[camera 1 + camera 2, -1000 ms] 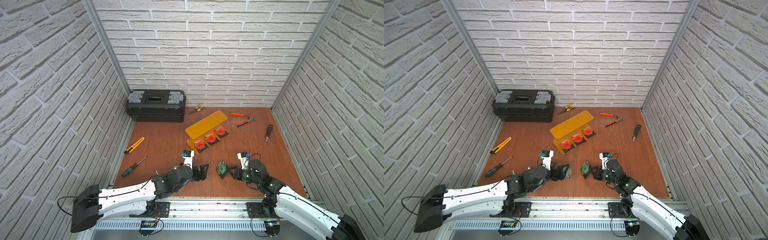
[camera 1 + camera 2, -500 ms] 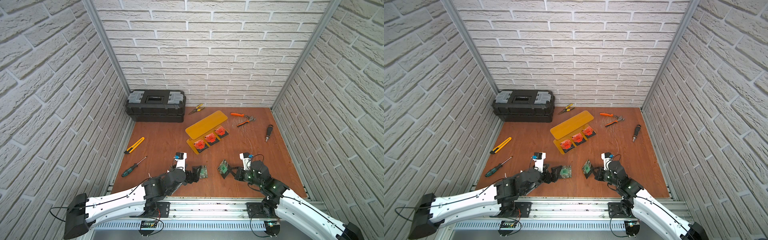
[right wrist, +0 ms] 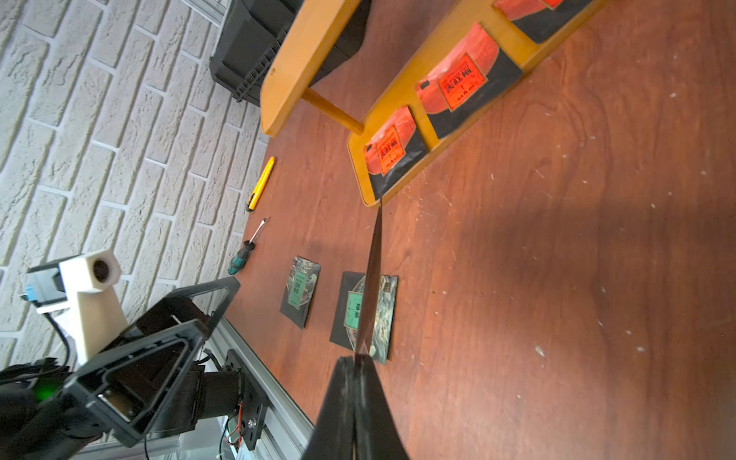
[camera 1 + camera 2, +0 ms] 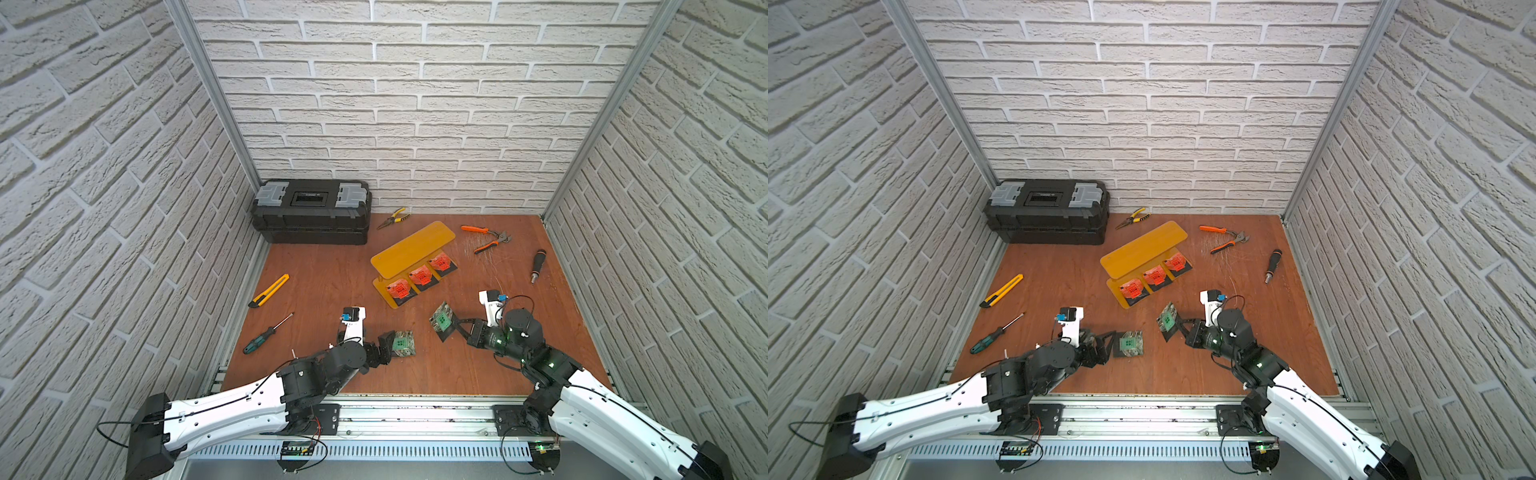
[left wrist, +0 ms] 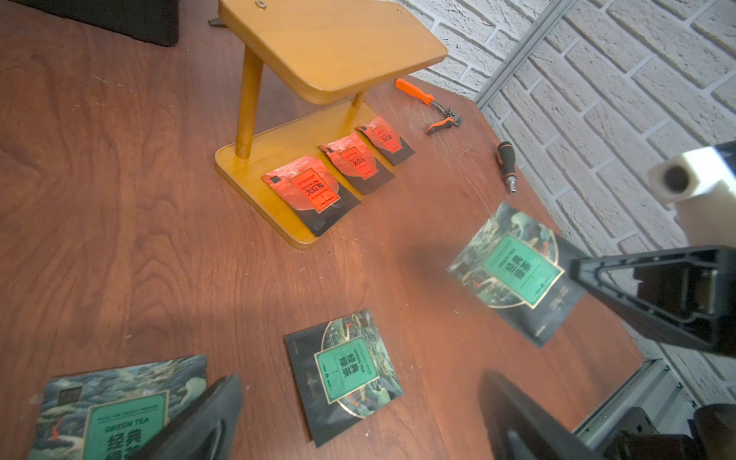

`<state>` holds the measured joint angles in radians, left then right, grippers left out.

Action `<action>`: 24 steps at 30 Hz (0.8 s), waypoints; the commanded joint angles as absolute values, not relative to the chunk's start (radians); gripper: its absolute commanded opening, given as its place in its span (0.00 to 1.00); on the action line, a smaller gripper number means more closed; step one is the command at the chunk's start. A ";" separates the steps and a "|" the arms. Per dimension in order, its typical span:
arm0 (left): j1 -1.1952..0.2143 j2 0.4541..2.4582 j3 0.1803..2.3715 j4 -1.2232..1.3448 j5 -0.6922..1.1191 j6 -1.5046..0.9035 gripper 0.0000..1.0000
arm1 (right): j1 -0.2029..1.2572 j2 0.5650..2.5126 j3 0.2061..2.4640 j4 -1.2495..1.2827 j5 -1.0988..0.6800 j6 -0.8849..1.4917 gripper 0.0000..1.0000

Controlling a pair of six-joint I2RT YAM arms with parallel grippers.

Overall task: Place the tea bags on the shelf by color
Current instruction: Place the tea bag on the shelf.

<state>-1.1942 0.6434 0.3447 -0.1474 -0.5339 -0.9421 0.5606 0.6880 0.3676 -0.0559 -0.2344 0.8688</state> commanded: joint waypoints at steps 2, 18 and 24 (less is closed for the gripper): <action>-1.193 0.597 0.324 -0.208 -0.590 -0.945 0.98 | 0.565 0.730 0.435 0.048 -0.253 0.872 0.03; -1.192 0.496 0.316 -0.364 -0.645 -0.893 0.98 | 0.566 1.063 0.689 0.285 -0.343 0.861 0.03; -1.190 0.463 0.300 -0.376 -0.657 -0.895 0.98 | 0.566 1.172 0.795 0.285 -0.346 0.842 0.03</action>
